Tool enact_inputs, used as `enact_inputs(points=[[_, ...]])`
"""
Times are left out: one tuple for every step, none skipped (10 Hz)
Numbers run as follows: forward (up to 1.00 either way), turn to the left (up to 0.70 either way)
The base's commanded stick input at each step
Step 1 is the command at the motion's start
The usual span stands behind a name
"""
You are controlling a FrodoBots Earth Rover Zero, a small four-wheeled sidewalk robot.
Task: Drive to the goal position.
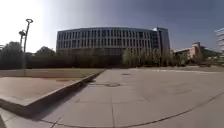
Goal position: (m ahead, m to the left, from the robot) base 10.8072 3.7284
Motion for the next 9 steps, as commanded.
enact_inputs(points=[[0.27,0.04],[0.27,0.04],[0.27,0.04],[0.26,0.04],[0.26,0.04],[0.16,0.02],[0.1,0.01],[0.1,0.01],[0.1,0.01]])
